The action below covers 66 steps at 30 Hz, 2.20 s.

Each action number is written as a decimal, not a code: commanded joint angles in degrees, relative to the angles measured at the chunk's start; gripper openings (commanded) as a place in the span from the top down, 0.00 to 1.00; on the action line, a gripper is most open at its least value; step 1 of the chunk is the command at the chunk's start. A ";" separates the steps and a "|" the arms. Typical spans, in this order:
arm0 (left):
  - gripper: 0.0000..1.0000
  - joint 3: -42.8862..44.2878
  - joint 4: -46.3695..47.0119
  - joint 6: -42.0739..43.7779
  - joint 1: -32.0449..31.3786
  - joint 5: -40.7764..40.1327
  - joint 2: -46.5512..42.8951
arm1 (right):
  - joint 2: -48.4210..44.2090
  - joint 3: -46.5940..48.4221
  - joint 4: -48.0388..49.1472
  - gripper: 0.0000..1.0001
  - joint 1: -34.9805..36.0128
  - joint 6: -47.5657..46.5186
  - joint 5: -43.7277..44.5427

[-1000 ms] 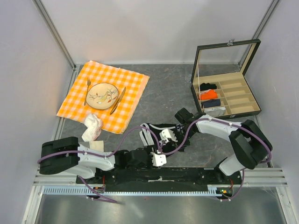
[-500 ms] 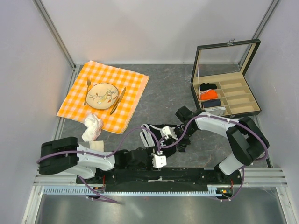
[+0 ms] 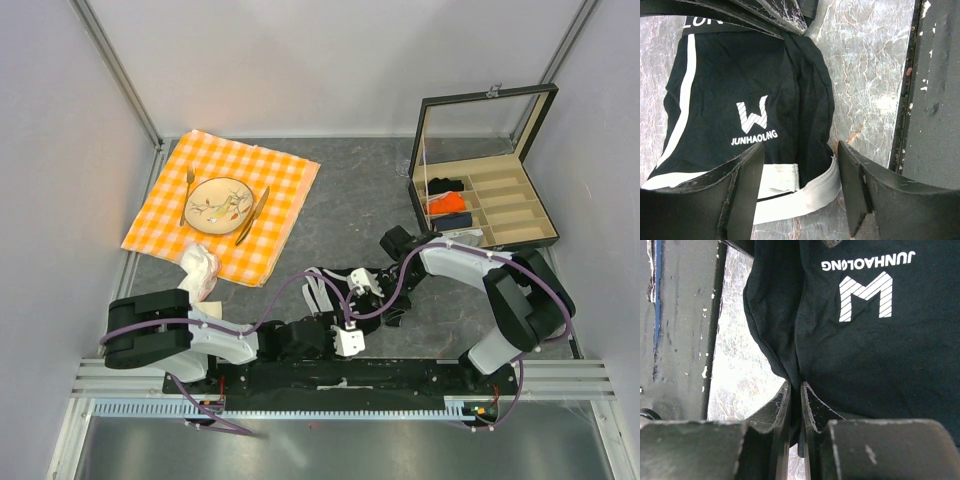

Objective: Roll the underwear
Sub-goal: Fold the underwear at the center of the board.

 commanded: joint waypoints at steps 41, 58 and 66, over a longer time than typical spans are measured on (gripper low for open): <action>0.98 10.00 -15.43 -30.11 29.14 39.87 5.96 | 15.61 17.12 -9.97 0.77 -5.66 6.96 -4.95; 0.98 10.18 -14.20 -34.34 32.75 40.57 10.01 | 15.36 20.11 -7.42 0.68 -8.03 9.26 -6.17; 0.97 9.30 -13.59 -32.59 32.75 41.27 4.83 | 8.59 14.14 -8.56 0.82 -8.03 -1.63 -9.52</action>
